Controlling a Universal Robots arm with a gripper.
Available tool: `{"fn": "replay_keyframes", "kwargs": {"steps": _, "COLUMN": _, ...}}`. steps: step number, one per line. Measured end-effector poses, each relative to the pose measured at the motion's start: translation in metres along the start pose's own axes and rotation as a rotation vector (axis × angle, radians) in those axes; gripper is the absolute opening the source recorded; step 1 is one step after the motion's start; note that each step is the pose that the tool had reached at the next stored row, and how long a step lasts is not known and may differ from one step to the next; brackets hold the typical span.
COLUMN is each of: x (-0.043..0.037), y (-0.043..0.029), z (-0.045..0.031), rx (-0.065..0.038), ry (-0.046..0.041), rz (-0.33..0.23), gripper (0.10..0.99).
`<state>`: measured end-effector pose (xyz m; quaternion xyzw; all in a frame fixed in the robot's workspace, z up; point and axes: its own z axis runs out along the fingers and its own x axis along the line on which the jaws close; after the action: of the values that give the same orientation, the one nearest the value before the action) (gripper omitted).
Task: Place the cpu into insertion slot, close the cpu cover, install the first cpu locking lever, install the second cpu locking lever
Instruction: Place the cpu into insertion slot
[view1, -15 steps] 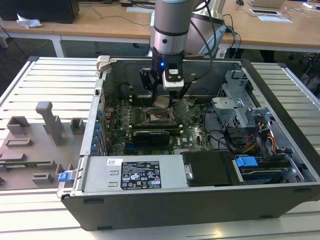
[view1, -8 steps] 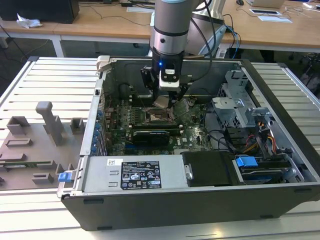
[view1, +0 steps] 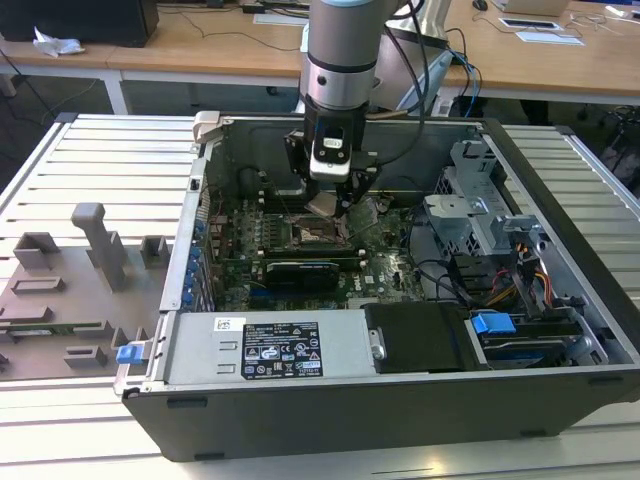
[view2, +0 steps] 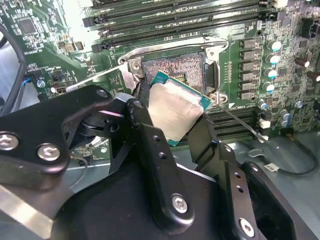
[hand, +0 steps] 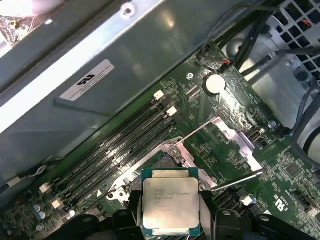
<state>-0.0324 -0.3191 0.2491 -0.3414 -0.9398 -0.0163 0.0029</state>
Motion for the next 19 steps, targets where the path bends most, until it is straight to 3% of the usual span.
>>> {"fn": "replay_keyframes", "kwargs": {"steps": 19, "x": 0.0000, "y": 0.0000, "z": 0.0004, "rx": -0.003, "ry": -0.0060, "rz": 0.190, "gripper": 0.541}}
